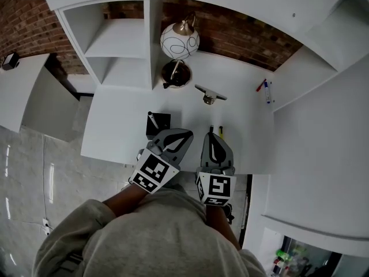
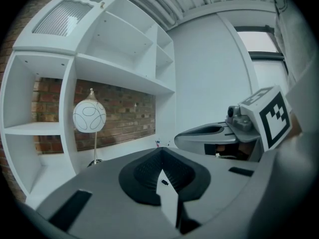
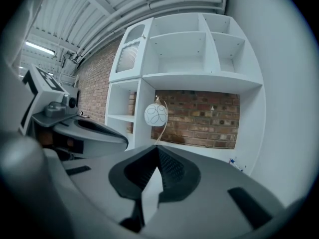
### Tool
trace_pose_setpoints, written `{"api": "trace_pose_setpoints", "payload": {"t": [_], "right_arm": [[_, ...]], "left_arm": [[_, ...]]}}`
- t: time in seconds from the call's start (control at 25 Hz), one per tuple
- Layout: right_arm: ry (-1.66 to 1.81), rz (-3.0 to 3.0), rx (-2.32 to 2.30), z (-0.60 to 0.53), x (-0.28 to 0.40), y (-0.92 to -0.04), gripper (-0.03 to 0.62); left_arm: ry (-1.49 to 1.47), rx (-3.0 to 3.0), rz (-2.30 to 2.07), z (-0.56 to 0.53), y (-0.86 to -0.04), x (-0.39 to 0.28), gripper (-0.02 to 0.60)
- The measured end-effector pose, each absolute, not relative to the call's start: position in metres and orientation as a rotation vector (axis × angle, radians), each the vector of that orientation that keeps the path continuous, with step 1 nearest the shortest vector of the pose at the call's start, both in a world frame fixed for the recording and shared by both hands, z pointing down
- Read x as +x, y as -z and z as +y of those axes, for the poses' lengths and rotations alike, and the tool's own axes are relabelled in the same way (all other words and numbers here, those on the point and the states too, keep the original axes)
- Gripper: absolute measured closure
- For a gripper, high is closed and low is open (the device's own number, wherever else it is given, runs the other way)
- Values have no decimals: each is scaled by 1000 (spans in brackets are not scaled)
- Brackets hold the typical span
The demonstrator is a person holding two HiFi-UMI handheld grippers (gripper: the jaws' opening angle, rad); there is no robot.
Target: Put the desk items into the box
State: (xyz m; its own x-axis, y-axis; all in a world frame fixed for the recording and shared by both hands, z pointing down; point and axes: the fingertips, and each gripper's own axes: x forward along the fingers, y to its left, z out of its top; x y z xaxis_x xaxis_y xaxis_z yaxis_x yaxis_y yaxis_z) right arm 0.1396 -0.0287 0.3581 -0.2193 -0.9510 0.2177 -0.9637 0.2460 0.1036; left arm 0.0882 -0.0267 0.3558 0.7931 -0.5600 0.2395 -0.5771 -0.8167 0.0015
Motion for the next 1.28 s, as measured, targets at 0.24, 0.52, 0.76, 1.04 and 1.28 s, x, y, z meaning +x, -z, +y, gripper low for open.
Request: {"api": "trace_pose_setpoints", "payload": {"t": [0.24,0.52,0.76,1.04,1.28], "right_arm": [[-110,-2271,1809,-25,157,-362,577],[-93,-2256,1829,-26,178,-368,577],[-156,-2210,1859,-24,196,-375,577],[-220,-2183,1873,-30,213,-393,577],[-330,-2171,1868,-42,227,-415,577]], "left_arm": [[-360,2903,-908,-26,-360,103,574],[-362,2906,-887,-28,-366,122,574],[-375,2921,-856,-29,-370,139,575],[-428,2922,-810,-32,-384,158,575],[-453,2911,-781,-44,-395,172,574]]}}
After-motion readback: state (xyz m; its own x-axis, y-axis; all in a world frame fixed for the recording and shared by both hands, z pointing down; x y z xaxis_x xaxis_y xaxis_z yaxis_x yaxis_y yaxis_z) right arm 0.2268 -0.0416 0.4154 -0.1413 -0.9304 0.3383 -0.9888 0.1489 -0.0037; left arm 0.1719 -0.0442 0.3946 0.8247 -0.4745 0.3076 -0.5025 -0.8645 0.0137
